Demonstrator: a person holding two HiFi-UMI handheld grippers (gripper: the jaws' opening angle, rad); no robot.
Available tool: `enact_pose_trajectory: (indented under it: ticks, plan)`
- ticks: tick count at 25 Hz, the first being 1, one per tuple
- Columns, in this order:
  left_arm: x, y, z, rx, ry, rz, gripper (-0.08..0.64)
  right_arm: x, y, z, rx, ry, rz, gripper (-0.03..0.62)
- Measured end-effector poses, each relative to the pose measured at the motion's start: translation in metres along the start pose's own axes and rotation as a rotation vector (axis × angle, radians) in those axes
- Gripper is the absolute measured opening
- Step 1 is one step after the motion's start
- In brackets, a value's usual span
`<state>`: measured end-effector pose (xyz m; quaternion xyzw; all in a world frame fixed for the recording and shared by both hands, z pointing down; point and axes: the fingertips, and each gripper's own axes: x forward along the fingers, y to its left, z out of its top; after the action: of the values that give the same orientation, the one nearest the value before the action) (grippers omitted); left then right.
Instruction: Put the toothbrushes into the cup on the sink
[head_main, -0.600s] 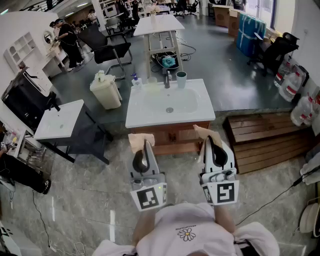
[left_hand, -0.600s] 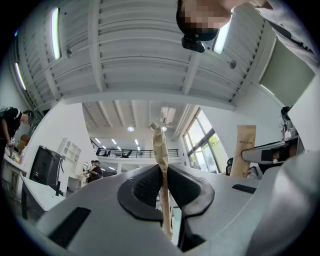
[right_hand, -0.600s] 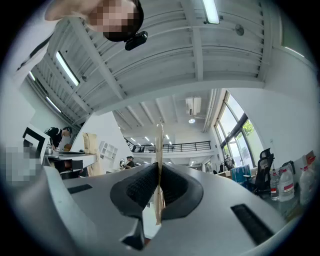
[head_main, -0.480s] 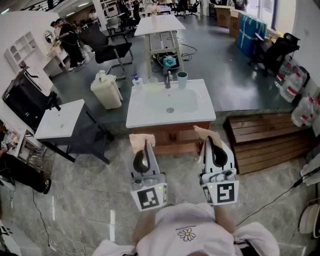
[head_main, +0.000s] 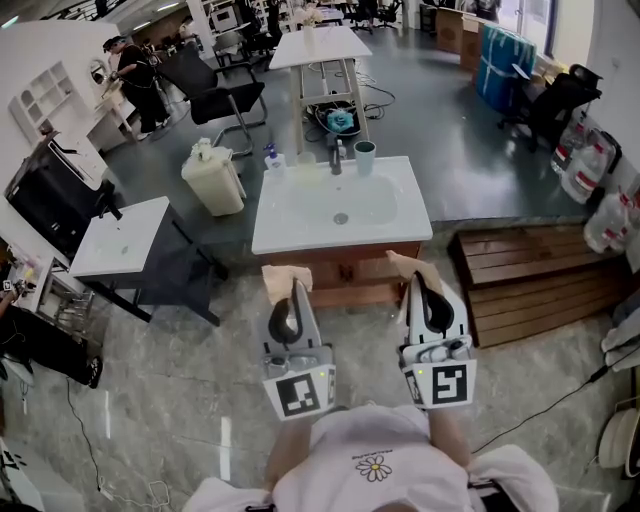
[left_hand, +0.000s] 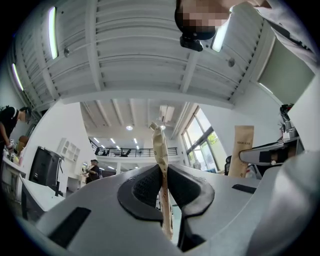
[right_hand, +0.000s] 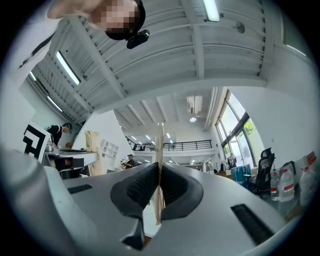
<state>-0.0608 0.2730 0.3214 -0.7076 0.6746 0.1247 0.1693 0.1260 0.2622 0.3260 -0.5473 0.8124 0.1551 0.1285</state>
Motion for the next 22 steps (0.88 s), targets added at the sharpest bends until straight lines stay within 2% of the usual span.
enact_pose_trajectory:
  ticks: [12,16,22]
  plan:
    - [0.009,0.008,-0.002,0.004,0.012,0.021,0.043,0.012,0.006,-0.014,0.026,0.029,0.024,0.014]
    - [0.022,0.008,-0.009,0.036,0.01,0.016,0.043,0.025,-0.002,-0.023,0.038,0.022,0.016,0.014]
    - [0.072,0.036,-0.025,0.091,-0.036,0.041,0.043,0.063,-0.02,-0.04,0.013,0.022,-0.002,0.014]
